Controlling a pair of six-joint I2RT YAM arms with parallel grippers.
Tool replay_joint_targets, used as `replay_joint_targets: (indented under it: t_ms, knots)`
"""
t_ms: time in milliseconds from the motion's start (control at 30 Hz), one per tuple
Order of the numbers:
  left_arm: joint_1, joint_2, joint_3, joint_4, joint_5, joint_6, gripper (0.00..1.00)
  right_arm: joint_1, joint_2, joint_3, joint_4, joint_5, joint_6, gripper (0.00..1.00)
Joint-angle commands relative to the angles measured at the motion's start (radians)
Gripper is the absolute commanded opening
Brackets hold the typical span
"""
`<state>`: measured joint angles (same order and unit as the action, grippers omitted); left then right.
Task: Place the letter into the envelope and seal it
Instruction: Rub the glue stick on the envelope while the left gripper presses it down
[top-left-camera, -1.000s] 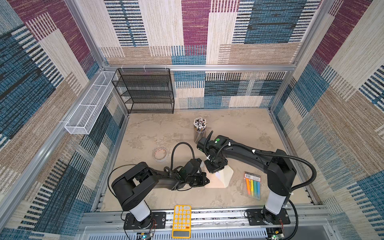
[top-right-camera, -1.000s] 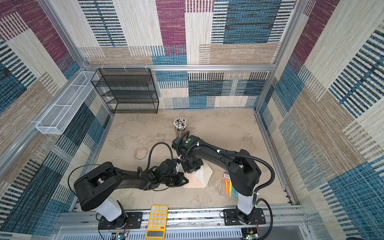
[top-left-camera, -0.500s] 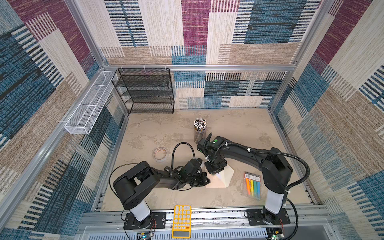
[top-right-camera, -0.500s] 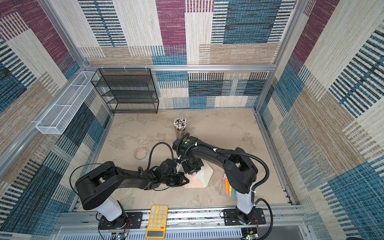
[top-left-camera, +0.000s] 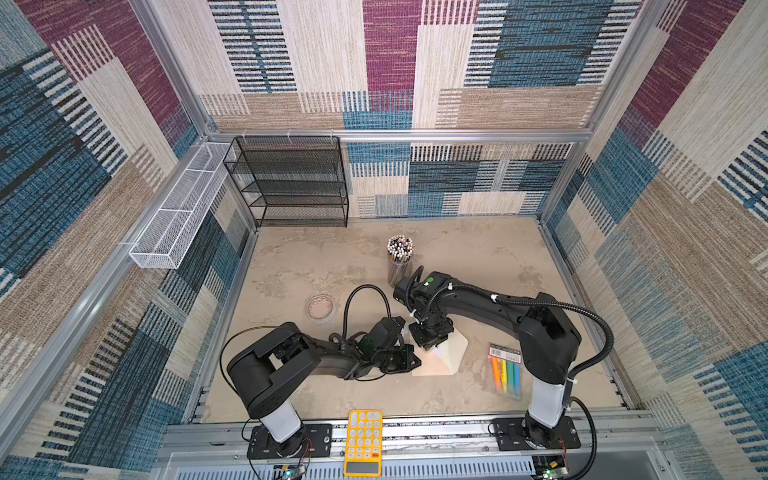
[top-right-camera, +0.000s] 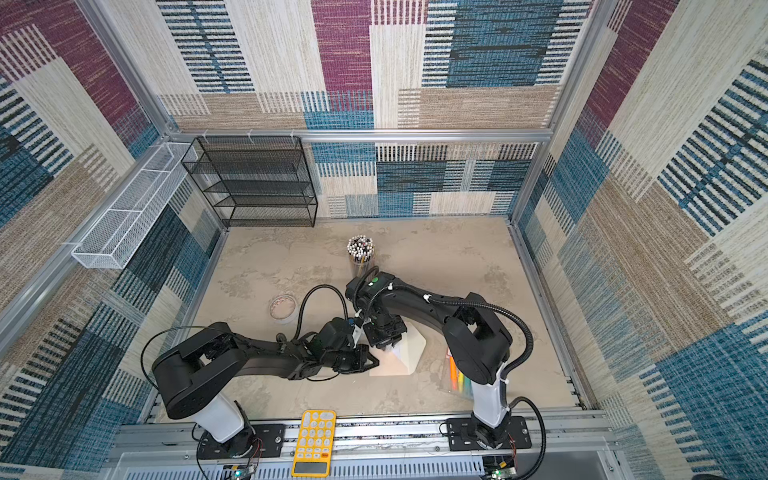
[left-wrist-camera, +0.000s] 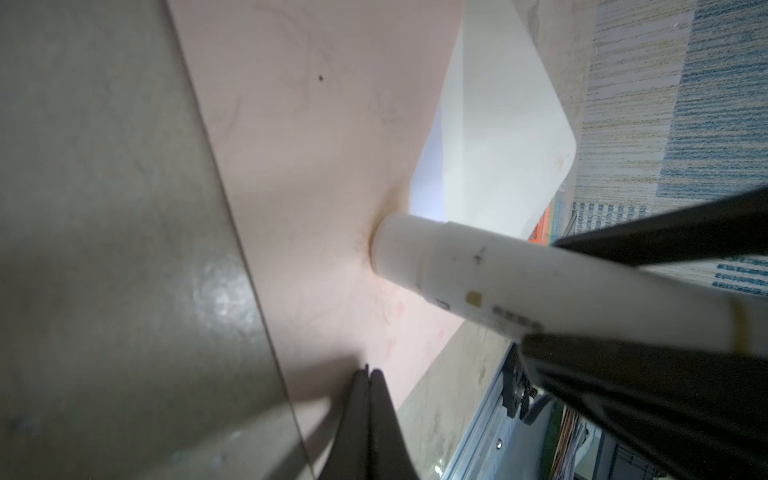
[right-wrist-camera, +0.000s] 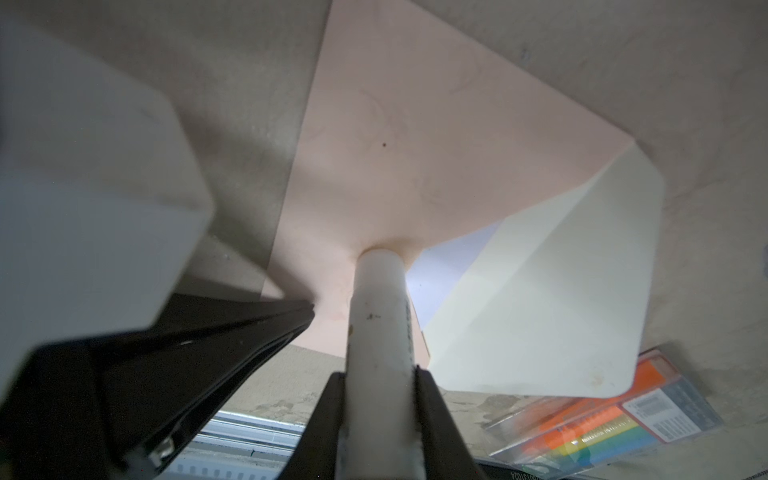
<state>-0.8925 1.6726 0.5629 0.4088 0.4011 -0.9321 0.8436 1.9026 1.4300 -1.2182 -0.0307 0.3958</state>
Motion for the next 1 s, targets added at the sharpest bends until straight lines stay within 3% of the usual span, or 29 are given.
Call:
replay_joint_targets:
  t_ms: [0,967]
  knots:
    - [-0.002,0.013,-0.004,-0.064,-0.012,0.007,0.00,0.000,0.020,-0.019,0.082,0.059,0.015,0.00]
    - [-0.002,0.049,0.015,-0.117,-0.006,0.011,0.00,-0.001,0.027,0.028,0.072,0.112,0.048,0.00]
